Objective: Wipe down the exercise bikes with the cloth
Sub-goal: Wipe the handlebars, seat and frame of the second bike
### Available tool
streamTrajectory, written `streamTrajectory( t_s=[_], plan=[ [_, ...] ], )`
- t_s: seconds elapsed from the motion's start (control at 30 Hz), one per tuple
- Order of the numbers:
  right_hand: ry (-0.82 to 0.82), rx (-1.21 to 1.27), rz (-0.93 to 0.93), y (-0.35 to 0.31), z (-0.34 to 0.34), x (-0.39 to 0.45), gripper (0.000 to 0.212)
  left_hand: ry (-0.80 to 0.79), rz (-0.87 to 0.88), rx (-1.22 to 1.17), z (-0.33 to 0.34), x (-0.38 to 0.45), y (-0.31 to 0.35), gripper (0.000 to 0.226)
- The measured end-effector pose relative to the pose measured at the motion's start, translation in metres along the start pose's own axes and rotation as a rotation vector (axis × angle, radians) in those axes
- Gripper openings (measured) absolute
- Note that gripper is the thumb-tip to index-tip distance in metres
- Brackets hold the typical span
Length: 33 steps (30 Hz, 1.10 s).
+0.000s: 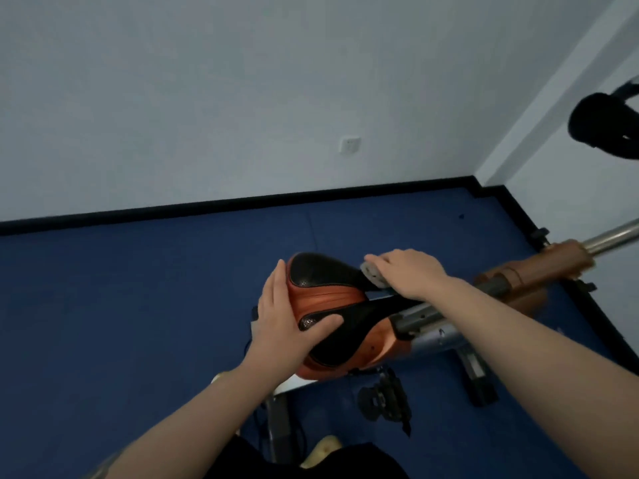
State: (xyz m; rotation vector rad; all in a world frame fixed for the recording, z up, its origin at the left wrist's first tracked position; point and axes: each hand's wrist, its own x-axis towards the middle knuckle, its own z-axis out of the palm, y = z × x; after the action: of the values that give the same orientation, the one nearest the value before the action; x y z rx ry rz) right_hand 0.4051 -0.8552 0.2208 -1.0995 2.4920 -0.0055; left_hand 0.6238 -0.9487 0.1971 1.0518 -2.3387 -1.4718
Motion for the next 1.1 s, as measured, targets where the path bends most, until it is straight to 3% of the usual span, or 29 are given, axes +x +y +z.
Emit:
streamTrajectory(
  t_s=[0.07,0.13,0.2,0.3,0.37,0.47,0.53,0.6,0.67,0.73,0.83,0.97,1.0,1.1],
  plan=[
    [-0.063,-0.061,0.061,-0.011,-0.002,0.009,0.047,0.001,-0.071,-0.024,0.003,-0.003,-0.003,0.121],
    [-0.024,-0.063,0.013,-0.044,0.004,0.016,0.048,0.019,-0.165,-0.155,0.009,-0.006,-0.004,0.121],
    [0.068,0.028,-0.084,-0.078,0.013,0.016,0.047,0.022,-0.244,-0.358,0.014,-0.006,-0.006,0.113],
    [0.197,0.167,-0.375,-0.088,0.022,0.006,0.042,-0.058,-0.280,-0.414,0.012,-0.003,-0.010,0.085],
    [0.075,0.284,-0.565,-0.073,0.014,0.010,0.040,-0.153,-0.207,-0.406,0.008,0.001,-0.012,0.067],
    [-0.106,0.427,-0.418,-0.061,0.005,0.033,0.037,-0.209,-0.199,-0.362,0.004,0.006,-0.014,0.068],
    [-0.018,0.284,-0.413,-0.076,0.011,0.031,0.039,-0.217,-0.196,-0.362,0.006,0.008,-0.018,0.062],
    [0.112,0.051,-0.675,-0.090,0.018,0.022,0.042,-0.205,-0.193,-0.357,0.010,0.009,-0.021,0.055],
    [0.021,0.005,-0.854,-0.087,0.011,0.028,0.041,-0.197,-0.202,-0.373,0.012,0.010,-0.024,0.054],
    [-0.138,0.192,-0.675,-0.085,0.000,0.041,0.039,-0.191,-0.225,-0.392,0.011,0.011,-0.023,0.057],
    [-0.143,0.226,-0.427,-0.096,0.001,0.049,0.044,-0.207,-0.224,-0.414,0.012,0.010,-0.023,0.065],
    [-0.042,-0.176,-0.856,-0.109,0.011,0.030,0.032,-0.172,-0.190,-0.389,0.015,0.010,-0.021,0.072],
    [-0.097,-0.183,-0.868,-0.112,0.004,0.034,0.028,-0.168,-0.197,-0.378,0.014,0.010,-0.021,0.073],
    [-0.265,-0.007,-0.601,-0.123,-0.011,0.046,0.024,-0.195,-0.250,-0.383,0.010,0.010,-0.021,0.069]
  ],
)
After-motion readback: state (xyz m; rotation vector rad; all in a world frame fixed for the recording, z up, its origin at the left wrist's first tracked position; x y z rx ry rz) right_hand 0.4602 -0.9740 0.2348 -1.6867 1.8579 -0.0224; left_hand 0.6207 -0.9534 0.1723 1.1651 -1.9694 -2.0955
